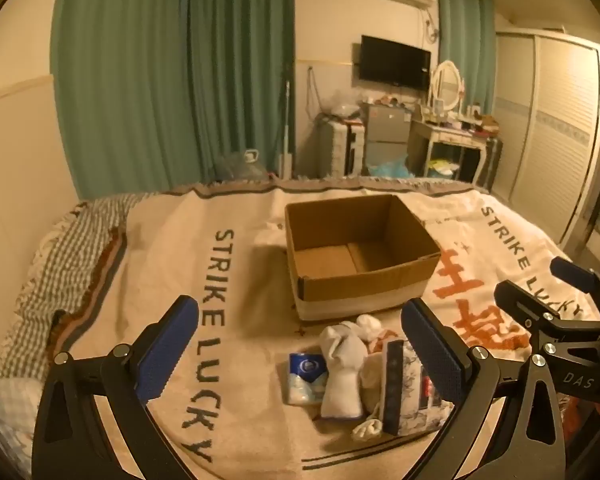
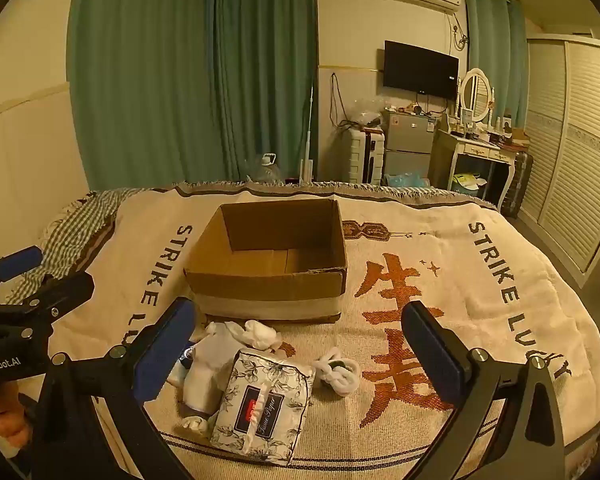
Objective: Organize soft objects
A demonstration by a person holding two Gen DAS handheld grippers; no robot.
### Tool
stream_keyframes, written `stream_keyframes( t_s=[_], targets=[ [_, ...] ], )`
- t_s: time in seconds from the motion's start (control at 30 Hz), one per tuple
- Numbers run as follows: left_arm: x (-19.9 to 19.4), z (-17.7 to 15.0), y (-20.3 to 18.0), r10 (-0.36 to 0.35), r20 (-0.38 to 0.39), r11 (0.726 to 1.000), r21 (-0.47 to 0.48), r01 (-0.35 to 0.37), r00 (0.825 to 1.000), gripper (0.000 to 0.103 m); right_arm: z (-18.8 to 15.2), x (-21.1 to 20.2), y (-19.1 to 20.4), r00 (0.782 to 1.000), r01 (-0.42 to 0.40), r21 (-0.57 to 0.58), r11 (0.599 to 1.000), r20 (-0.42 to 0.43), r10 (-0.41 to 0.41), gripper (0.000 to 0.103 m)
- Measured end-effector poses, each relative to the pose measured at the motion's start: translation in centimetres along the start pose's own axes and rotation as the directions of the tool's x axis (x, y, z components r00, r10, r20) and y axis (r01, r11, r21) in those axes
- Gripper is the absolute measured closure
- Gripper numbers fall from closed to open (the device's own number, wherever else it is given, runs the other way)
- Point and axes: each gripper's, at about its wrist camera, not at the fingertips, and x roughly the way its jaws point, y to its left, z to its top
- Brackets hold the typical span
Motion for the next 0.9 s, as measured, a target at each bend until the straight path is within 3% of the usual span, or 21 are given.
stream_keyframes(
  t_s=[0.9],
  targets=[
    [0.14,-0.09,0.22,0.001,-0.002,1.0,-0.008,-0.001,1.0,0.0,-0.27,0.24,-0.18,1.0,0.002,0.0,1.0,-0.017,-0.002,0.0]
  ],
)
